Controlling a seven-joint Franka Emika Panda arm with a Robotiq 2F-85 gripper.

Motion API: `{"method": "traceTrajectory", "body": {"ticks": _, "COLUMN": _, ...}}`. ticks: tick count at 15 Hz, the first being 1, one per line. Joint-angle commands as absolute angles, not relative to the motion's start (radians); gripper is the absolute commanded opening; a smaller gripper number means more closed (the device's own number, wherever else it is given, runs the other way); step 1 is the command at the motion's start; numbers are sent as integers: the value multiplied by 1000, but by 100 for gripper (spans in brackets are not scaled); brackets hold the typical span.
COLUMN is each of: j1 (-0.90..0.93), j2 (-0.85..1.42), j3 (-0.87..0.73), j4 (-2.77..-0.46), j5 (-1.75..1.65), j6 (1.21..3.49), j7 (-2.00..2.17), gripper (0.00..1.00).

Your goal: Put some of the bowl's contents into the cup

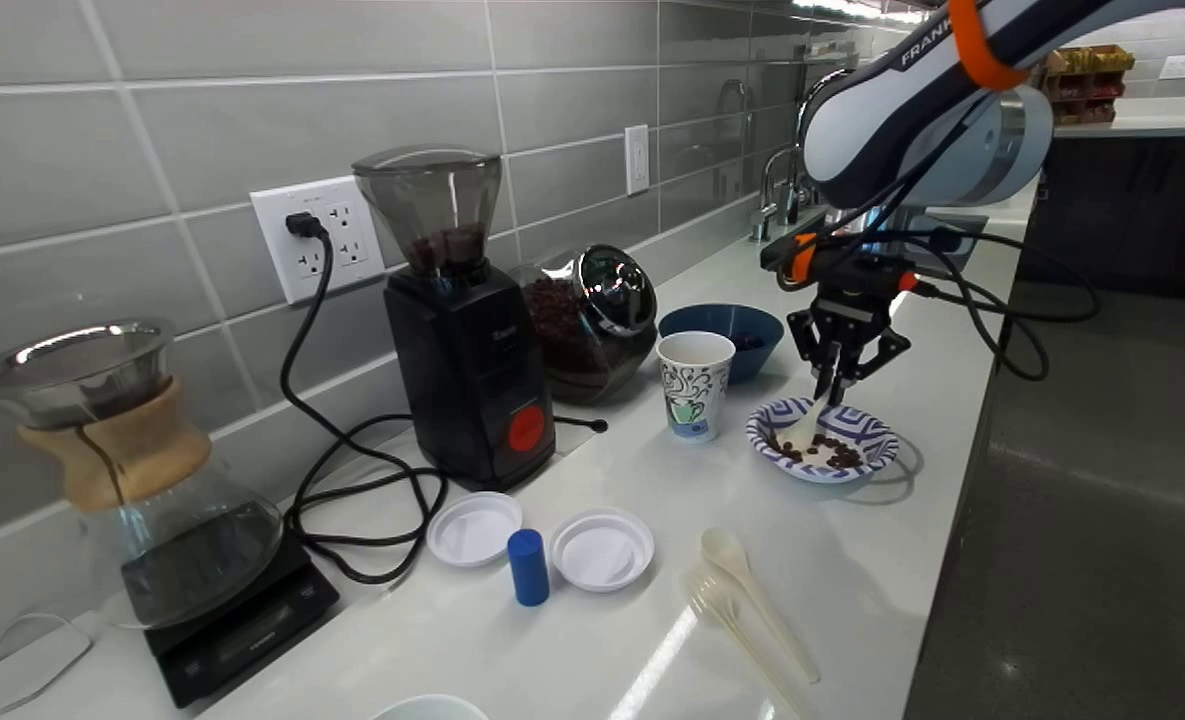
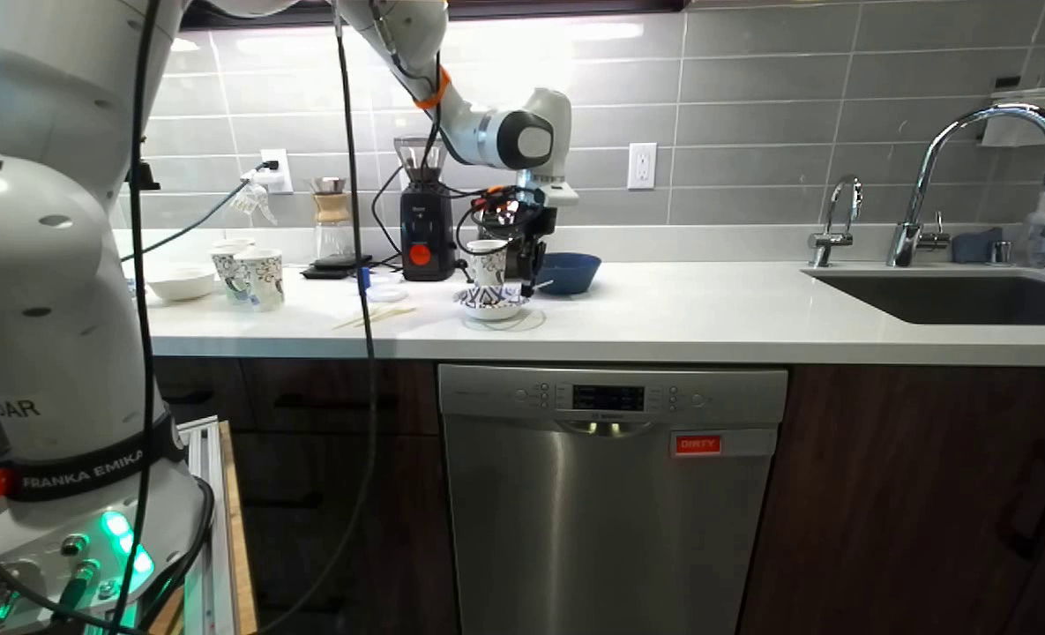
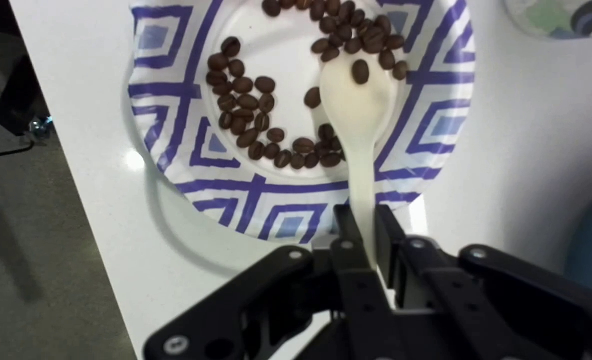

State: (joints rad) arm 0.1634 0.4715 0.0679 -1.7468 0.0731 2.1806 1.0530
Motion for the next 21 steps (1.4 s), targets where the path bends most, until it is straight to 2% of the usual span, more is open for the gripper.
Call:
{"method": "traceTrajectory", "body": {"ticks": 1, "j1": 174, "j2": 475, "j3": 65, "j4": -1732, "j5": 81, "j6": 2153, "j7": 978, "gripper": 3}}
{"method": "traceTrajectory", "body": {"ticks": 12, "j1": 229, "j2": 422, "j3": 61, "j4": -1788, "j5": 4, "j6": 2155, "j7": 893, "gripper": 3}}
{"method": "traceTrajectory", "body": {"ticks": 21, "j1": 234, "j2": 406, "j3": 55, "j4": -1780, "j5": -8, "j6": 2064, "j7": 817, "gripper": 3}}
